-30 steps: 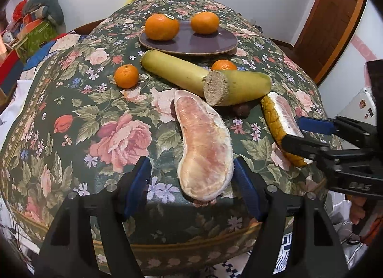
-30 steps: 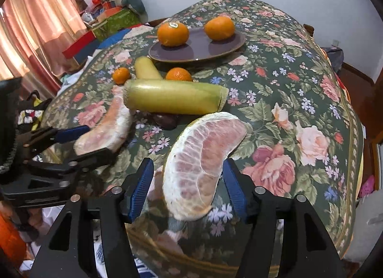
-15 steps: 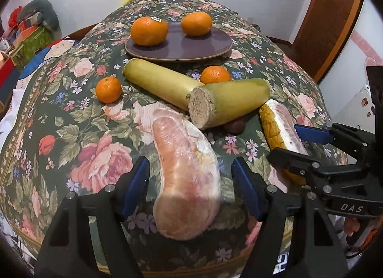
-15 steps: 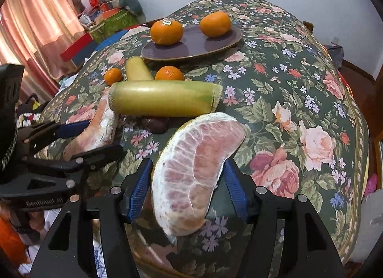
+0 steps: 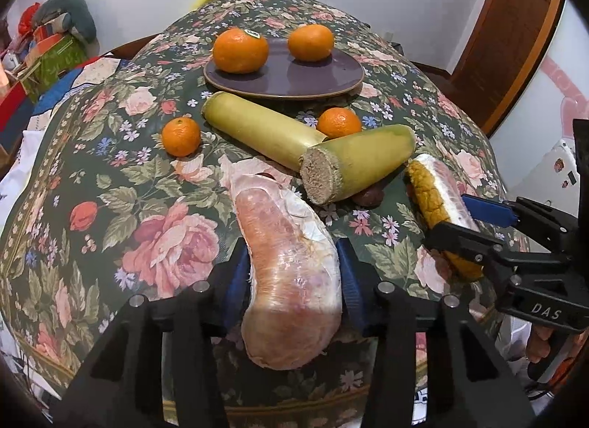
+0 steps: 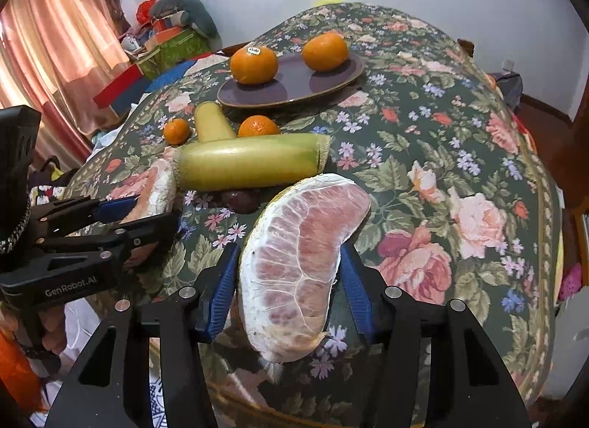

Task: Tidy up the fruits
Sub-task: 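Carry the pomelo segment to the plate with the right tool while the left tool brings the other segment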

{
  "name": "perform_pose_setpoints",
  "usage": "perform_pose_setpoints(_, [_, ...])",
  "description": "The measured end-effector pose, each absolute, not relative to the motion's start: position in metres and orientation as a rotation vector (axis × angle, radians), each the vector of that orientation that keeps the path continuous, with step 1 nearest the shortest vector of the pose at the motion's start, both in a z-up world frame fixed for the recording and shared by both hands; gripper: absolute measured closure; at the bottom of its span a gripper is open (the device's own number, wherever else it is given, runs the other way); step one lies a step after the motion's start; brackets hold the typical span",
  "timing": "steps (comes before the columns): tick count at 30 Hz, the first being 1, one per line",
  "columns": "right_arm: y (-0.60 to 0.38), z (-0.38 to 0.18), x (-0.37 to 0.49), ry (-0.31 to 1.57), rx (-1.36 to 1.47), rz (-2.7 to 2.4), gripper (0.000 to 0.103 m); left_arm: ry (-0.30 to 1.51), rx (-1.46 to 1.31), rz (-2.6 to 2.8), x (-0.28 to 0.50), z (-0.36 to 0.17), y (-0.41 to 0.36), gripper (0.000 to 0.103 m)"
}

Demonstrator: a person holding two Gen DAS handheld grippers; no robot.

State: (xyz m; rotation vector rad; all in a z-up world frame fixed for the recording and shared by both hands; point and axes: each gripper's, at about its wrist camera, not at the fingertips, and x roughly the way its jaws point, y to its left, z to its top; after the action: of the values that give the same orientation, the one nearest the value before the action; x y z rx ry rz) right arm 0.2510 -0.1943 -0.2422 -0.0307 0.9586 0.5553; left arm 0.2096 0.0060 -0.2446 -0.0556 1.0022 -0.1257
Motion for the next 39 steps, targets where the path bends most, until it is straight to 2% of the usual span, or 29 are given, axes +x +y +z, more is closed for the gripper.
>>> perform_pose_setpoints(15, [-0.203, -0.191, 0.257, 0.815, -0.023, 0.534, 0.052, 0.863, -0.091, -0.090, 0.208, -0.192, 0.026, 0.058])
perform_pose_setpoints(39, [-0.175, -0.151, 0.328, 0.667, -0.002, 0.549, 0.052, 0.724, -0.089, -0.110, 0.294, -0.153, 0.032, 0.059])
